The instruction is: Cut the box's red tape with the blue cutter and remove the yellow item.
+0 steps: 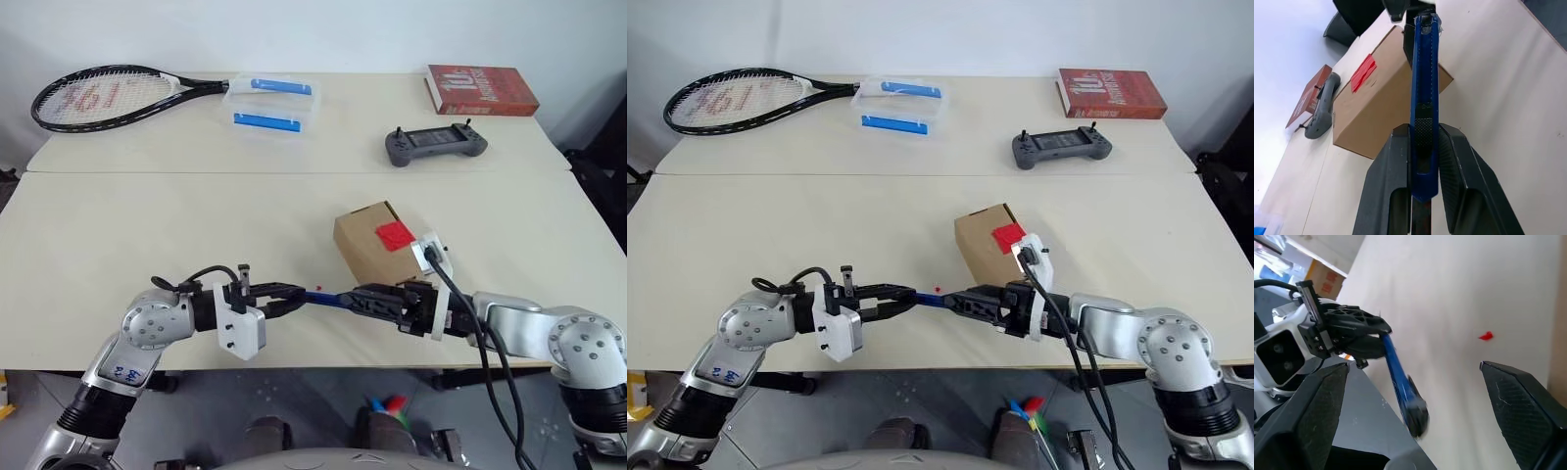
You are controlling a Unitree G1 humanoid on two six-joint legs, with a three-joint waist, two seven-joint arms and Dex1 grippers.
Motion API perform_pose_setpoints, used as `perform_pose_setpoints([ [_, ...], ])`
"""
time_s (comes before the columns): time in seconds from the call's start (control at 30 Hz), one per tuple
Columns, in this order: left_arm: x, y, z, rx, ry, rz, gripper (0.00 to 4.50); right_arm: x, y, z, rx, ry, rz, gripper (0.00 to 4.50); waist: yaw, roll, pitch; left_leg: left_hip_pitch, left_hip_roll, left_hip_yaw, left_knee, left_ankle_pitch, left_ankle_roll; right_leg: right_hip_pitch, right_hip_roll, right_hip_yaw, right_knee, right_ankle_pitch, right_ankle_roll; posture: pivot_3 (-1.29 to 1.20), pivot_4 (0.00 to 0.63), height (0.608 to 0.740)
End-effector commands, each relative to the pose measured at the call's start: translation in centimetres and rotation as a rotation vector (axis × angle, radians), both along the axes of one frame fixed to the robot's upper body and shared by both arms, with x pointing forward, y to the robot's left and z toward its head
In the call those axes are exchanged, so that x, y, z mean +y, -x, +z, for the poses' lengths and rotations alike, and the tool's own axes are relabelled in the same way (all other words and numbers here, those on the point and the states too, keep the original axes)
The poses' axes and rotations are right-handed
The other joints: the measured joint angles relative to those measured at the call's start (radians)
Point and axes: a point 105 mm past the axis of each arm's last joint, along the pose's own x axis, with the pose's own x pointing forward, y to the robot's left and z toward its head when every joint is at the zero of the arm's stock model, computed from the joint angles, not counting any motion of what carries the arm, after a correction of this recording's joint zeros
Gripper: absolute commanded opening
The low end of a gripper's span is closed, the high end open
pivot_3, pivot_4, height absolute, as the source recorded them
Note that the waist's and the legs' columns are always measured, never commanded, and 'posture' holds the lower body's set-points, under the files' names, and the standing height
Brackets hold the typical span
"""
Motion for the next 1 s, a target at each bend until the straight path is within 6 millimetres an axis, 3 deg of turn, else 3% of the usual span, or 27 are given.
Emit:
perform_pose_setpoints([
  [0.03, -0.72, 0.39, 0.75, -0.034, 0.015, -0.022, 0.44, 0.42, -0.17, -0.32, -0.001, 0.0, 0.015, 4.48, 0.0, 0.0, 0.0, 0.0, 0.0, 0.0, 0.0, 0.0, 0.0, 0.0, 0.0, 0.0, 0.0, 0.0, 0.0, 0.0, 0.15, 0.74],
  [0.1, -0.81, 0.35, 0.75, -0.033, 0.017, -0.018, 0.44, 0.51, -0.19, -0.48, -0.002, 0.005, 0.021, 4.48, 0.0, 0.0, 0.0, 0.0, 0.0, 0.0, 0.0, 0.0, 0.0, 0.0, 0.0, 0.0, 0.0, 0.0, 0.0, 0.0, 0.15, 0.74],
  [0.2, -0.89, 0.37, 0.65, -0.03, 0.016, -0.015, 0.44, 0.54, -0.14, -0.86, 0.004, 0.018, 0.022, 3.85, 0.001, 0.0, 0.0, 0.0, 0.0, 0.0, 0.0, 0.0, 0.0, 0.0, 0.0, 0.0, 0.0, 0.0, 0.0, 0.0, 0.15, 0.74],
  [0.4, -1.1, 0.26, 0.81, -0.03, 0.024, -0.007, 0.44, 0.76, 0.2, -0.95, 0.009, 0.013, 0.037, 1.8, 0.001, 0.0, 0.0, -0.001, 0.0, 0.0, 0.0, 0.0, 0.0, -0.001, 0.0, 0.0, 0.0, 0.0, 0.0, 0.0, 0.15, 0.74],
  [1.0, -1.38, 0.35, 0.75, -0.025, 0.029, -0.012, 0.44, 0.96, -0.41, -0.37, 0.024, -0.059, -0.004, 1.8, 0.001, 0.0, 0.0, -0.001, 0.0, 0.0, -0.001, 0.0, 0.0, -0.001, 0.0, 0.0, 0.0, 0.0, 0.0, 0.0, 0.15, 0.74],
])
